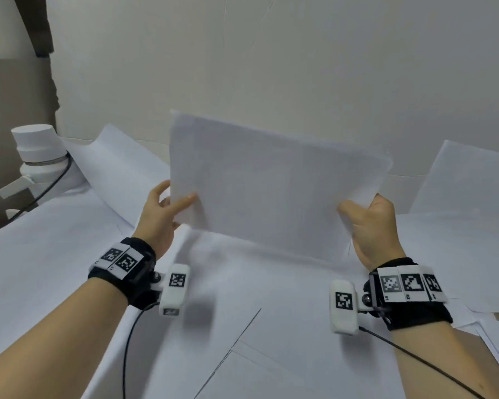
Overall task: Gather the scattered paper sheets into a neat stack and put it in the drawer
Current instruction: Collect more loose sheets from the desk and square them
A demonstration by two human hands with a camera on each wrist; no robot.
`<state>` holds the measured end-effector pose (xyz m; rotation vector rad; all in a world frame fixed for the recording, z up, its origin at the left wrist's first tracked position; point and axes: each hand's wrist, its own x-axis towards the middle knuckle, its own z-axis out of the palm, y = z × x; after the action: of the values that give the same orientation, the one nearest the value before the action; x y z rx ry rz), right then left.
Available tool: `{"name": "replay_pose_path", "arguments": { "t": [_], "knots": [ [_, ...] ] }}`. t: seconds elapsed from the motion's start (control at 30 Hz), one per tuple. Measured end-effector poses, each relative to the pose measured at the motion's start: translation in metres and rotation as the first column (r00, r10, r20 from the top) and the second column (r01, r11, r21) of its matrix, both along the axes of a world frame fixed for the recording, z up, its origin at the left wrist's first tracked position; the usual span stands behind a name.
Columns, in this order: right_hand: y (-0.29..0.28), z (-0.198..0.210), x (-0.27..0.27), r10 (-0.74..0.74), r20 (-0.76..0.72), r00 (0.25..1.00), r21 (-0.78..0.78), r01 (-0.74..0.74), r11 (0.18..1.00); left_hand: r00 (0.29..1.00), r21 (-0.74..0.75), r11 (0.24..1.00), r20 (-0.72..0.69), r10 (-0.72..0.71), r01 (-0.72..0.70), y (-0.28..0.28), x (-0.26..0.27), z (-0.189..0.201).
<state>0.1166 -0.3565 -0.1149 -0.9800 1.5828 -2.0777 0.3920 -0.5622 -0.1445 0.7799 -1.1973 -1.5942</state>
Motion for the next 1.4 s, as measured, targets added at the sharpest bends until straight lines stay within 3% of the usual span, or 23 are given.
{"name": "replay_pose_path", "arguments": {
  "t": [0.07, 0.17, 0.4, 0.6, 0.8, 0.93, 1.03, 1.13, 1.2, 1.3, 1.4],
  "knots": [
    [0.001, -0.007, -0.008, 0.048, -0.024, 0.999, 0.086, -0.046, 0.995, 0.982, -0.084, 0.987, 0.142, -0.127, 0.140, 0.003, 0.004, 0.000],
    [0.002, -0.011, -0.012, 0.071, -0.052, 0.996, 0.167, -0.061, 0.984, 0.947, -0.143, 0.953, 0.221, -0.232, 0.267, 0.010, 0.002, 0.003],
    [0.012, -0.012, -0.025, 0.116, -0.066, 0.991, 0.207, -0.100, 0.973, 0.972, -0.165, 0.962, 0.132, -0.195, 0.216, 0.006, 0.008, 0.004],
    [0.004, -0.015, -0.017, 0.125, -0.062, 0.990, 0.180, -0.112, 0.977, 0.950, -0.223, 0.933, 0.202, -0.240, 0.283, 0.025, -0.009, 0.010],
    [-0.001, -0.015, -0.010, 0.046, -0.054, 0.998, 0.096, -0.041, 0.995, 0.982, -0.262, 0.951, 0.136, -0.129, 0.162, 0.032, -0.023, 0.012],
    [0.000, -0.012, -0.007, -0.035, -0.161, 0.986, -0.008, 0.035, 0.999, 0.984, -0.350, 0.935, 0.175, 0.010, 0.053, 0.030, -0.020, 0.020],
    [0.003, -0.003, -0.004, -0.138, -0.386, 0.912, -0.067, 0.122, 0.990, 0.976, -0.540, 0.840, 0.205, 0.074, 0.050, 0.026, -0.015, 0.028],
    [0.003, 0.002, -0.001, -0.186, -0.614, 0.767, -0.004, 0.233, 0.972, 0.927, -0.766, 0.637, 0.296, 0.232, 0.085, 0.024, -0.017, 0.033],
    [0.001, 0.000, 0.000, -0.237, -0.655, 0.718, -0.008, 0.306, 0.952, 0.897, -0.838, 0.535, 0.315, 0.311, 0.108, 0.024, -0.018, 0.033],
    [0.001, -0.001, -0.003, -0.305, -0.578, 0.757, -0.062, 0.332, 0.941, 0.886, -0.862, 0.498, 0.301, 0.354, 0.094, 0.020, -0.017, 0.031],
    [0.002, 0.002, -0.009, -0.245, -0.364, 0.899, -0.043, 0.247, 0.968, 0.908, -0.821, 0.569, 0.275, 0.316, 0.051, 0.020, -0.015, 0.034]
  ]
}}
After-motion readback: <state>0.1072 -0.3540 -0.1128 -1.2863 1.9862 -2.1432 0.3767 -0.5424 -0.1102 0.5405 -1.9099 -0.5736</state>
